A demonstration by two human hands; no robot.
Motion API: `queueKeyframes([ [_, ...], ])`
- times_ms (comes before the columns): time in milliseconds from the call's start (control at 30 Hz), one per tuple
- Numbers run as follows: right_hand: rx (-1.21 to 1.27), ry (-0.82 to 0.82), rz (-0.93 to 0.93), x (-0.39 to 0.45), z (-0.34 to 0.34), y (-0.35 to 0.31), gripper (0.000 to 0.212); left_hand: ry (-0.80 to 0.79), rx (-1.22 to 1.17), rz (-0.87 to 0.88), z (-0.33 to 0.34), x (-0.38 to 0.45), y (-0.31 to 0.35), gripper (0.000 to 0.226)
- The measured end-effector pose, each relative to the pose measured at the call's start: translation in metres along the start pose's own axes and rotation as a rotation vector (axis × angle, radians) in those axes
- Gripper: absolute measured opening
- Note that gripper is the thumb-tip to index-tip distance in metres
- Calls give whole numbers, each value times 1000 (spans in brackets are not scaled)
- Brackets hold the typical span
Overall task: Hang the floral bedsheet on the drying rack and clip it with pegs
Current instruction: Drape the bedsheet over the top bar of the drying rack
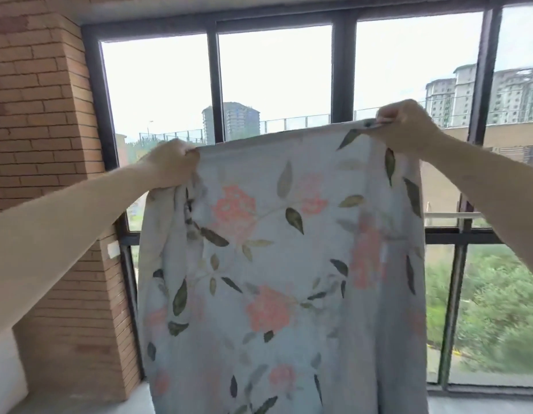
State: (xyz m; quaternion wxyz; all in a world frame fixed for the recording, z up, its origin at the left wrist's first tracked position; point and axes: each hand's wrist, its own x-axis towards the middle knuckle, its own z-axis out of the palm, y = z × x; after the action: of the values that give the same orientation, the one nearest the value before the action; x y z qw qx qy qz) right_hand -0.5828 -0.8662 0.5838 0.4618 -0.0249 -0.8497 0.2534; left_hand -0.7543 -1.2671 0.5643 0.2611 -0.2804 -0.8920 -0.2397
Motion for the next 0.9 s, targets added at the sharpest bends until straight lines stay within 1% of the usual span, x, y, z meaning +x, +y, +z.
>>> queueKeyframes([
  [33, 71, 90, -11, 1, 5, 2, 52, 24, -9, 28, -2, 1, 3, 38],
  [67, 82, 56, -18, 0, 14, 0, 52, 52, -8, 50, -3, 1, 8, 36],
  [133, -114, -301, 38, -20, 43, -5, 59, 73, 5, 57, -3, 3, 11, 33],
  [167, -167, -369, 14, -28, 51, -3, 65, 62, 2, 42, -4, 2, 8, 32],
  [200, -135, -296, -6, -31, 50, -3, 67, 42, -7, 38, -5, 3, 4, 31],
  [267, -13, -14, 12, -30, 41, 6, 63, -2, -43, 31, -5, 1, -1, 30],
  [300, 27, 7, 16, -31, 38, 3, 63, -19, -59, 24, -4, 2, -3, 31],
  [400, -10, -147, 24, -33, 44, -3, 63, -54, -124, -18, 2, 5, -4, 24],
  [433, 14, -156, 44, -31, 46, -4, 64, -65, -140, -43, 3, 7, -4, 25],
  [467, 45, -142, 55, -28, 48, -4, 64, -81, -145, -51, 4, 9, -4, 29],
  [533, 73, -187, 45, -25, 52, -9, 64, -129, -129, -11, 5, 1, 12, 38],
  [633, 94, -269, 15, -22, 67, -25, 68, -221, -165, 76, 10, -18, 57, 81],
  [700, 115, -256, 10, -19, 77, -37, 66, -263, -105, 141, 18, -32, 86, 95],
  [767, 105, -223, 20, -14, 85, -49, 64, -278, -59, 142, 30, -35, 105, 108],
  [800, 101, -213, 37, -12, 87, -55, 66, -280, -41, 145, 37, -33, 110, 108],
  [833, 108, -209, 47, -11, 89, -61, 68, -279, -38, 142, 43, -31, 113, 96],
  [900, 127, -202, 33, -10, 91, -67, 69, -239, -35, 146, 57, -24, 114, 43],
])
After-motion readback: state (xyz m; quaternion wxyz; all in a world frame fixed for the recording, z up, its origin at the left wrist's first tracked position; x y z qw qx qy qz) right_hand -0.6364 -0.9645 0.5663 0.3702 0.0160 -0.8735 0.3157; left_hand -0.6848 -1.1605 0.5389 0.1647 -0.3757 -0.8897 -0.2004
